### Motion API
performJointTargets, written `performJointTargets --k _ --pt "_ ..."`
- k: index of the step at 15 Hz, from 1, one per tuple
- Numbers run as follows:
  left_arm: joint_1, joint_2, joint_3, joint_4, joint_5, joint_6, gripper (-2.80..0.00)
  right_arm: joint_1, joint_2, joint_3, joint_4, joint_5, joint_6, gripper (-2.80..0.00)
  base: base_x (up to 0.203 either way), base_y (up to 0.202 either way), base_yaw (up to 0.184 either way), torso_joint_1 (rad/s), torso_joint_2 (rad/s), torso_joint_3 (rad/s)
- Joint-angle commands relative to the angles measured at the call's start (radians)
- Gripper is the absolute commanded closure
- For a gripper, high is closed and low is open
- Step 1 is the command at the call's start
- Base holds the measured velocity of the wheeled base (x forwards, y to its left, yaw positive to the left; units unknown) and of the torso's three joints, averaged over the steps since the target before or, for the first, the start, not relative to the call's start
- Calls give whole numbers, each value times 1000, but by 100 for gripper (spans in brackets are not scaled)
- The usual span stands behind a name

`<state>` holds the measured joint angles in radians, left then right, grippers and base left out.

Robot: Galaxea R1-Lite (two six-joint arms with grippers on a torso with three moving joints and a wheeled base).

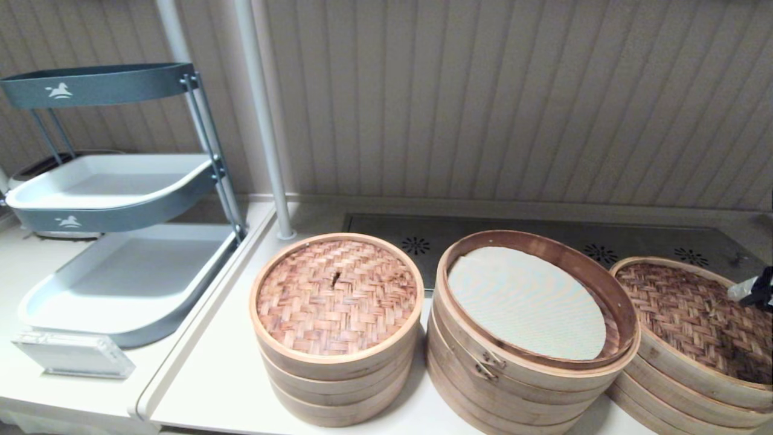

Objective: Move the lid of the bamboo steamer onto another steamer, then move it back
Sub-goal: Pick up the steamer

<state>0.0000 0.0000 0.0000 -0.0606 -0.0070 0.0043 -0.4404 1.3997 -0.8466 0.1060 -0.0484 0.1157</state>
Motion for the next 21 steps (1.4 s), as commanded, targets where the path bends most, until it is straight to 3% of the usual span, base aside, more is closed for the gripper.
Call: performJointTargets --k 1,19,21 --pt "1 -2 25 -1 -1 0 0 -17 50 37 -56 -2 -1 -280 0 0 0 0 0 0" --pt "2 -2 25 -1 -1 0 0 -20 201 107 -272 -39 8 -280 0 0 0 0 0 0" --pt "0 -2 25 -1 1 0 0 -10 191 109 -272 -60 50 -280 0 0 0 0 0 0"
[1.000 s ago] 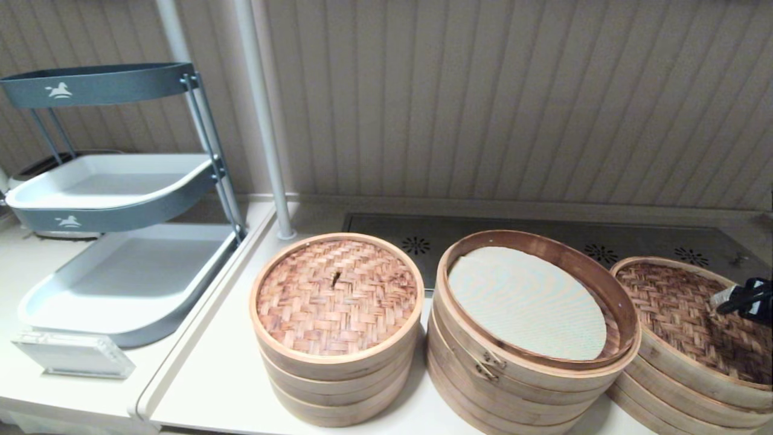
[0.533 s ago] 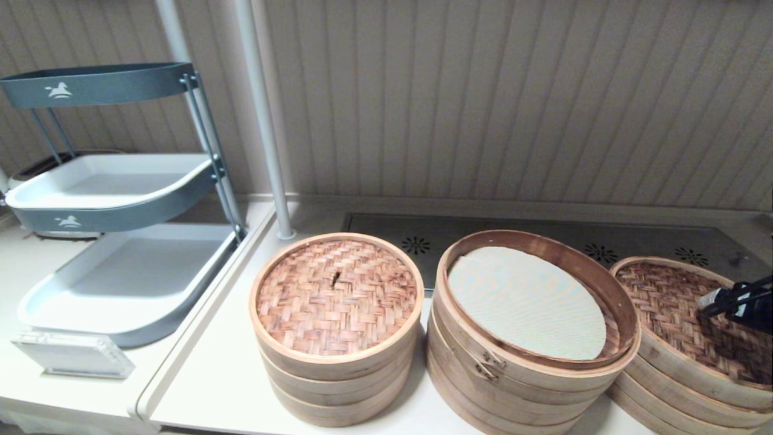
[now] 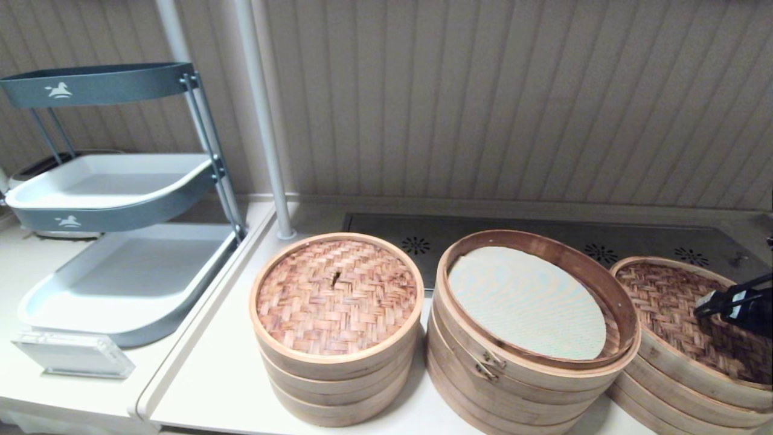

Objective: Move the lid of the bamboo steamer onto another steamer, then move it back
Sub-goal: Pick up the steamer

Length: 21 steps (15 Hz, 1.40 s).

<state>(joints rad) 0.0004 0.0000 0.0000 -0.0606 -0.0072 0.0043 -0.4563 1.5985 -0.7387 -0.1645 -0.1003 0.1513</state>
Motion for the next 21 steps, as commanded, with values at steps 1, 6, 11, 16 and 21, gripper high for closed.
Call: performJointTargets --k 1,6,11,16,21 --pt "0 -2 25 -1 1 0 0 12 -8 1 -1 -29 37 -280 0 0 0 0 0 0" --pt "0 -2 25 -1 1 0 0 46 -8 2 -9 -91 59 -280 0 0 0 0 0 0" --pt "0 -2 25 1 1 0 0 103 2 36 -112 -139 60 -280 0 0 0 0 0 0" --pt "0 -2 25 -1 1 0 0 110 34 26 -115 -140 60 -280 0 0 0 0 0 0" --pt "0 -2 25 -1 0 0 0 110 54 16 -121 -145 62 -280 0 0 0 0 0 0"
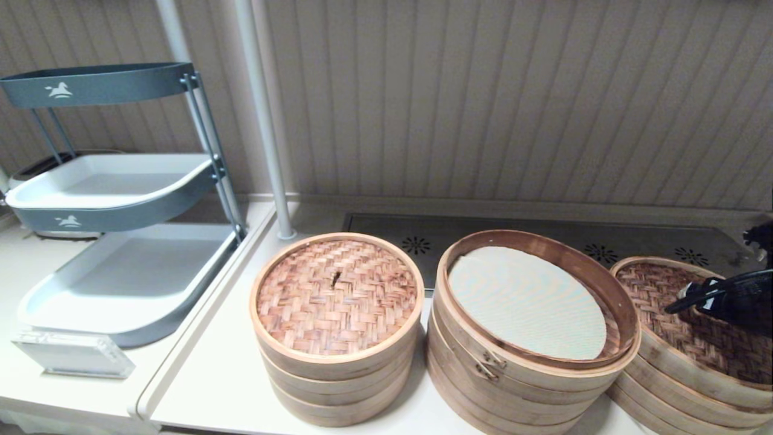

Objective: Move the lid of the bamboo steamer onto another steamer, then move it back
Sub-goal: Pick up the steamer

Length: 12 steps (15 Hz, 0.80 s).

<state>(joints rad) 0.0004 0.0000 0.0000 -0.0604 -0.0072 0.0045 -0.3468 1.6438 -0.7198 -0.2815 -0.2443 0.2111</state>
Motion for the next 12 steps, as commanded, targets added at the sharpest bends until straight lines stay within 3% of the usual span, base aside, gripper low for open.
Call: performJointTargets --k 1,2,3,12 --pt "0 -2 25 -1 1 0 0 0 8 -1 -8 -3 1 -280 0 0 0 0 0 0" --pt "0 -2 25 -1 1 0 0 0 7 2 -8 -2 1 -280 0 0 0 0 0 0" --pt "0 -2 25 -1 1 0 0 0 5 4 -8 -3 1 0 0 0 0 0 0 0" --pt "1 -2 25 1 1 0 0 42 8 26 -7 -13 27 0 0 0 0 0 0 0"
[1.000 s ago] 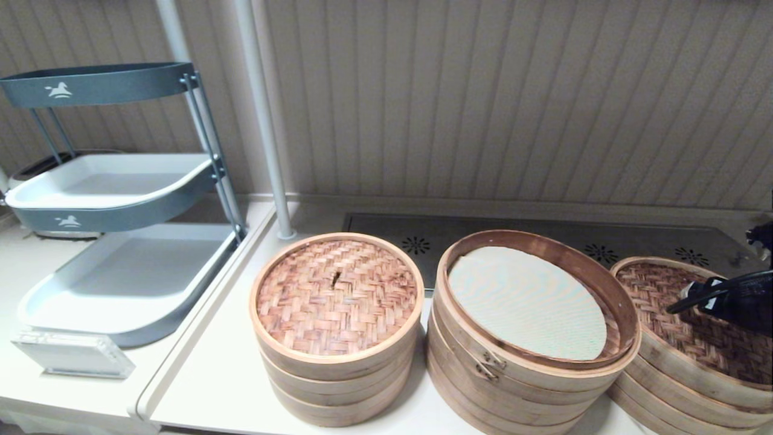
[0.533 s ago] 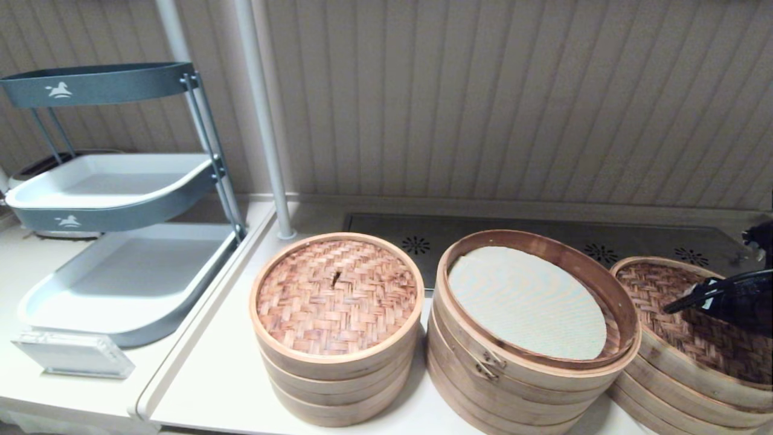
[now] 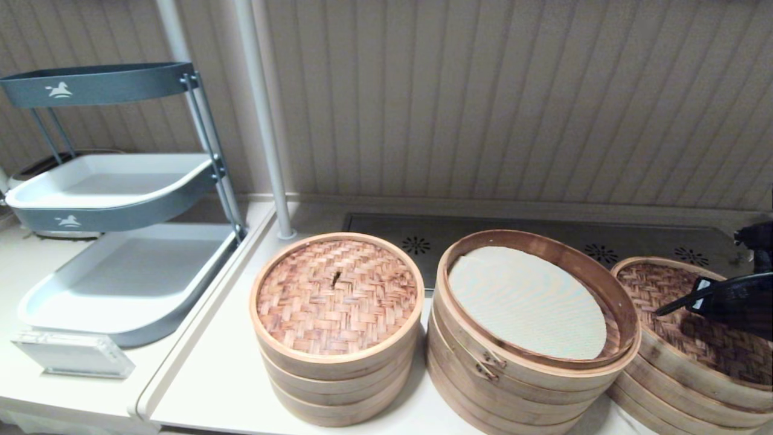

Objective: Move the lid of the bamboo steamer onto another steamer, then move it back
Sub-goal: Pick up the steamer

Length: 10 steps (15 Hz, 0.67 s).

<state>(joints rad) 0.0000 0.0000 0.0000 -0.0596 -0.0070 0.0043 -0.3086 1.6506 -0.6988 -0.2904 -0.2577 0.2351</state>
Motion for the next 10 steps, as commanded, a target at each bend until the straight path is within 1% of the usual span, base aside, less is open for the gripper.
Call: performJointTargets --k 1,10 --pt "2 -2 25 0 -1 0 0 3 0 10 2 1 3 0 0 0 0 0 0 0" --pt "1 -2 25 -2 0 0 0 -4 -59 -19 2 -2 -3 0 0 0 0 0 0 0"
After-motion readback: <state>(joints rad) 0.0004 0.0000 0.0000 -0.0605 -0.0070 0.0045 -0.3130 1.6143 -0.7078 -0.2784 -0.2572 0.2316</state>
